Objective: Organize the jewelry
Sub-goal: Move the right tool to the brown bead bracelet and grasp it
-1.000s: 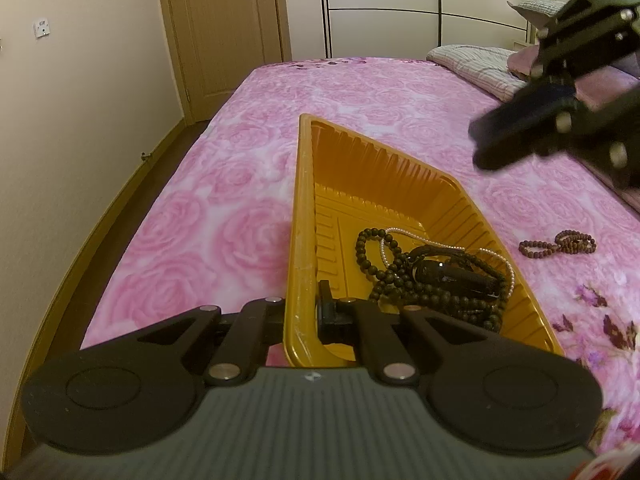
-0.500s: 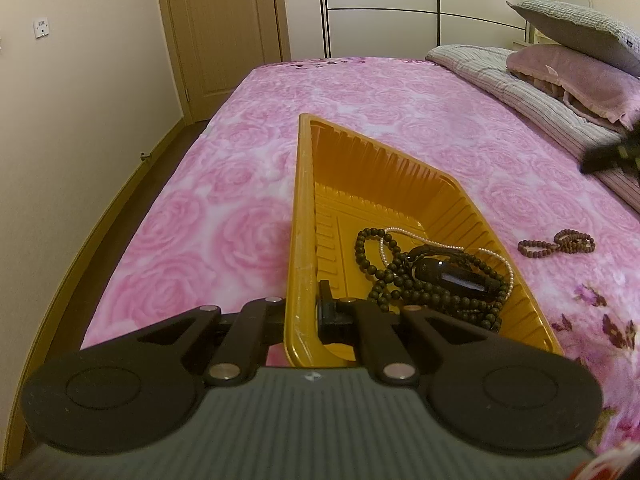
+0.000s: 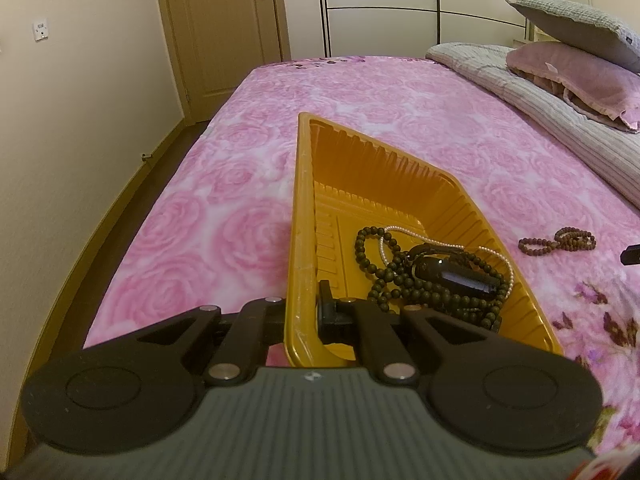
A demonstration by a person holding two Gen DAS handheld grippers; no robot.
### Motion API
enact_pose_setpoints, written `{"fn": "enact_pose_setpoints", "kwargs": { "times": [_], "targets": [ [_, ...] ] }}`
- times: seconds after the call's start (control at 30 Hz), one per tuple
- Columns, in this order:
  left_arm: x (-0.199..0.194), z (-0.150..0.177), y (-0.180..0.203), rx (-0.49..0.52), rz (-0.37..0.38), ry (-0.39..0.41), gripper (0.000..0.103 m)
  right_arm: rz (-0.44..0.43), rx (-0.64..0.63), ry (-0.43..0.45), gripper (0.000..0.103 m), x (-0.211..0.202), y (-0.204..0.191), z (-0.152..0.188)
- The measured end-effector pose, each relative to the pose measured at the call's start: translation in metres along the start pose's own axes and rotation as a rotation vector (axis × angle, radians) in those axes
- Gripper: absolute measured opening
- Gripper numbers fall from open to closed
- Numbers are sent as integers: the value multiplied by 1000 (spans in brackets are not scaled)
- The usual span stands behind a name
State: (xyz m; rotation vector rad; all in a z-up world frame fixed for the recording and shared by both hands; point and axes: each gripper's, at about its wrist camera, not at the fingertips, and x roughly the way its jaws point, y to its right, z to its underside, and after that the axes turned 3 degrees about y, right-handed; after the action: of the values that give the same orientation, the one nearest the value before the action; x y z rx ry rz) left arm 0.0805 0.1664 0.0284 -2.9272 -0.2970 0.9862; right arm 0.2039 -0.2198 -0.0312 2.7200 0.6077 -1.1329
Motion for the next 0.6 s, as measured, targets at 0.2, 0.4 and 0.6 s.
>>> {"fn": "enact_pose_setpoints", "kwargs": {
  "times": [0.2,0.4,0.6],
  "targets": [
    [0,-1,2,9,-6,-3,5,0,18,21,17,22,10,-8],
    [1,-1,6,16,-14,-8,5,-9,48,32,26,48,23,-29],
    [2,-1,6,12,-13,-9,5,-51,58,-51,25,77,29,-34]
  ]
}}
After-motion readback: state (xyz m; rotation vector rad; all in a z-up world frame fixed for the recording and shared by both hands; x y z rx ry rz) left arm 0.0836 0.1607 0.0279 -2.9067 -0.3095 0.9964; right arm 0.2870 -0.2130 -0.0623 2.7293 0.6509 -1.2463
